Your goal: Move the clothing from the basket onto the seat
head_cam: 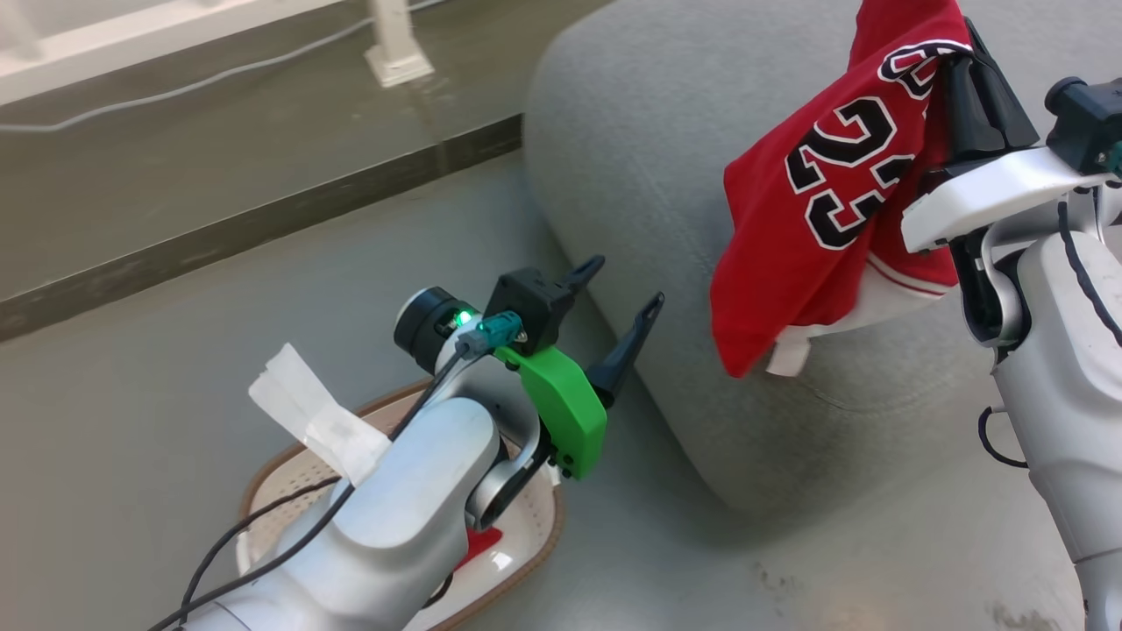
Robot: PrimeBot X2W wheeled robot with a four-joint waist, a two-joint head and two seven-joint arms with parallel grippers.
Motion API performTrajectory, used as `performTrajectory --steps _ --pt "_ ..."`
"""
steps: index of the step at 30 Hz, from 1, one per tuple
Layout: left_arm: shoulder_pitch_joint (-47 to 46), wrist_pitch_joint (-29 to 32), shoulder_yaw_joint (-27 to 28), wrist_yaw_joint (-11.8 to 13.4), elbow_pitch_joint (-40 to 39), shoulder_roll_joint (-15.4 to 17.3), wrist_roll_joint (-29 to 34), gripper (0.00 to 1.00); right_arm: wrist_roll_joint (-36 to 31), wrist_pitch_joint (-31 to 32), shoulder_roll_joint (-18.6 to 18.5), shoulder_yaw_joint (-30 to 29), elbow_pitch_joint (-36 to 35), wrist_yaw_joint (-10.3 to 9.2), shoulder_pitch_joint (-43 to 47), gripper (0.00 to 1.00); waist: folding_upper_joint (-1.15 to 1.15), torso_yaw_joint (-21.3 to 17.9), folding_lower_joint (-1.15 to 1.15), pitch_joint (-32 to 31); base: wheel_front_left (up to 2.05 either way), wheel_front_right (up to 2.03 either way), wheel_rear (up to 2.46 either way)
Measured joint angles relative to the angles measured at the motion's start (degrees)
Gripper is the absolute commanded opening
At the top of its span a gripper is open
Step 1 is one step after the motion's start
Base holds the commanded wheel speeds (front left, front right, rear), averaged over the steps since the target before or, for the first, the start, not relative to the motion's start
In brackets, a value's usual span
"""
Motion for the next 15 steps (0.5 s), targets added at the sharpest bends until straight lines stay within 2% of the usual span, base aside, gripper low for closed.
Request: performTrajectory --steps 7,15 --pt "0.3 0.1 -2.6 -0.6 -1.2 0.1 0.1 1.00 0.0 0.0 -1.4 -2.5 -0.7 -0.01 2.1 0.00 0.00 -4.6 0.00 1.0 0.00 0.00 0.00" --pt "0.2 0.3 -3.4 -0.5 -2.0 0.2 0.7 1.00 0.0 0.0 -2.0 -3.7 -0.6 0.36 2.2 0.00 0.00 -6.1 0.00 3.6 0.00 0.00 0.00"
